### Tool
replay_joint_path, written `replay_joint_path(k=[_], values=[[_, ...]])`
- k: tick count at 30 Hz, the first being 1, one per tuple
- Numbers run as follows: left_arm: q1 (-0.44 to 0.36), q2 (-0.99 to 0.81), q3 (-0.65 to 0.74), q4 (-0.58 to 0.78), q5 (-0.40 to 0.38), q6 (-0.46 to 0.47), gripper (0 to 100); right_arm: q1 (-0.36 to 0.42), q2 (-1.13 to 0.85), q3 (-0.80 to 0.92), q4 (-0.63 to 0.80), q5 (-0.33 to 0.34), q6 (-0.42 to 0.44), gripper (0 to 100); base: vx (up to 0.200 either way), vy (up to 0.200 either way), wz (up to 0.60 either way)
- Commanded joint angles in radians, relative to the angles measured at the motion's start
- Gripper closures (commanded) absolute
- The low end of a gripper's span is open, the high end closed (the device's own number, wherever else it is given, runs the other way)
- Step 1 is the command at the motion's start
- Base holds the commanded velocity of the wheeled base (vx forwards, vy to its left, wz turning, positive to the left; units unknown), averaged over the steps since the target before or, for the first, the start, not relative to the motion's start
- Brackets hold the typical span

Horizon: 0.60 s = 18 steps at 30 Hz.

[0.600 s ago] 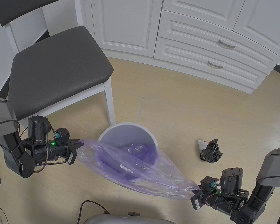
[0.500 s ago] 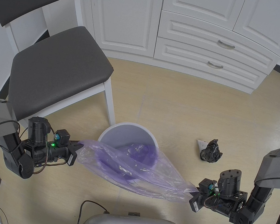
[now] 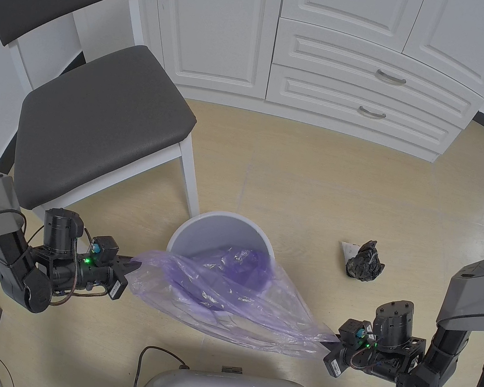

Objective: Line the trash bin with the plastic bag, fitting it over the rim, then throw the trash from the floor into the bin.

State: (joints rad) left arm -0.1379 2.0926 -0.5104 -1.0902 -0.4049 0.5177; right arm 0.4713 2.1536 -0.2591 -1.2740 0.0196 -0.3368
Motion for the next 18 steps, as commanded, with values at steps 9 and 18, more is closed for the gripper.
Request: replay_joint_path(k=[9, 18], values=[[0.03, -0.065, 0.007, 0.043, -0.052, 0.045, 100, 0.0, -0.052, 0.031, 0.007, 0.01, -0.021, 100, 0.0, 0.0, 0.0], [0.027, 0.029, -0.002, 0.041, -0.052, 0.101, 100, 0.003, 0.017, 0.017, 0.015, 0.01, -0.025, 100, 0.0, 0.0, 0.0]])
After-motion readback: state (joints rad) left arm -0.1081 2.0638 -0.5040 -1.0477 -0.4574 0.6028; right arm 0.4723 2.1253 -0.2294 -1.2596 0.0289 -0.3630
